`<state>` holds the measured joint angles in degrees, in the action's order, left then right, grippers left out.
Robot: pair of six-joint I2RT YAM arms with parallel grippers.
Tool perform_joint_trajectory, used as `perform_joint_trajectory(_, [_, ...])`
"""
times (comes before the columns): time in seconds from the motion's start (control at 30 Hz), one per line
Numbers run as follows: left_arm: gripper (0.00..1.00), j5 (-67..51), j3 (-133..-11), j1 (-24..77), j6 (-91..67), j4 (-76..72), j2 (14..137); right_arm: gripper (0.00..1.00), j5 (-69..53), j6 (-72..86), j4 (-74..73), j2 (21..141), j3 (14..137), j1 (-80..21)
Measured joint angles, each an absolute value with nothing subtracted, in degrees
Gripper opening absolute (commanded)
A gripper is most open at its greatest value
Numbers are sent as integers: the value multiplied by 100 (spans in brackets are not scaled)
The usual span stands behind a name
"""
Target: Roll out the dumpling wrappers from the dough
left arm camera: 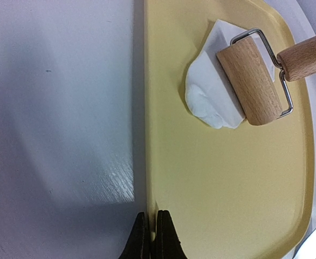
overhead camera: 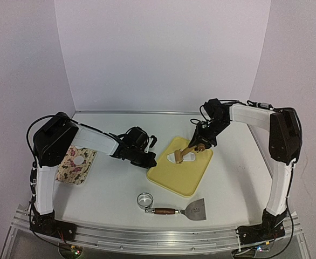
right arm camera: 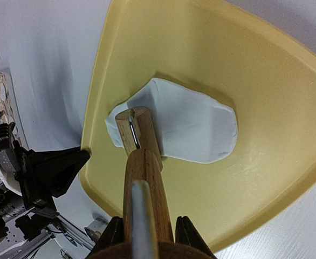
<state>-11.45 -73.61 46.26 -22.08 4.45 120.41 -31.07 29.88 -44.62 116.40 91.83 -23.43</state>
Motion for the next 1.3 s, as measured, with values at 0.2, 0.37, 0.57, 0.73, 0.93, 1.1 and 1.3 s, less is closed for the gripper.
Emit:
perform_joint_trajectory(0.2, [0, -1130, -7083, 4617, -2255, 239, 11898, 0, -3321, 2956, -4241, 11407, 8723, -2069])
perform_joint_trajectory(0.37, [0, -1131, -6959, 4617, -2266, 201, 11818, 0, -3395, 2856, -4319, 11100, 8321, -1545])
perform_joint_trajectory(0.57, [0, -1133, -6921, 4615, -2333, 232, 11778, 0, -3259, 2769, -4603, 10913, 8222, -1199])
perform_joint_trajectory(0.73, [5, -1136, -6996, 4603, -2384, 546, 11729, 0, -2870, 2740, -4971, 10823, 8408, -1189])
perform_joint_trajectory(0.93, [44, -1094, -7329, 4558, -2389, 1394, 11655, 0, -2230, 2642, -5673, 10587, 8871, -1173])
perform_joint_trajectory(1.1, [65, -998, -7500, 4480, -2414, 2016, 11488, 0, -1804, 2561, -5941, 9747, 8952, -807])
perform_joint_trajectory(1.3, [75, -1087, -7483, 4466, -2474, 2300, 10817, 0, -1840, 2490, -5620, 8795, 8091, 63])
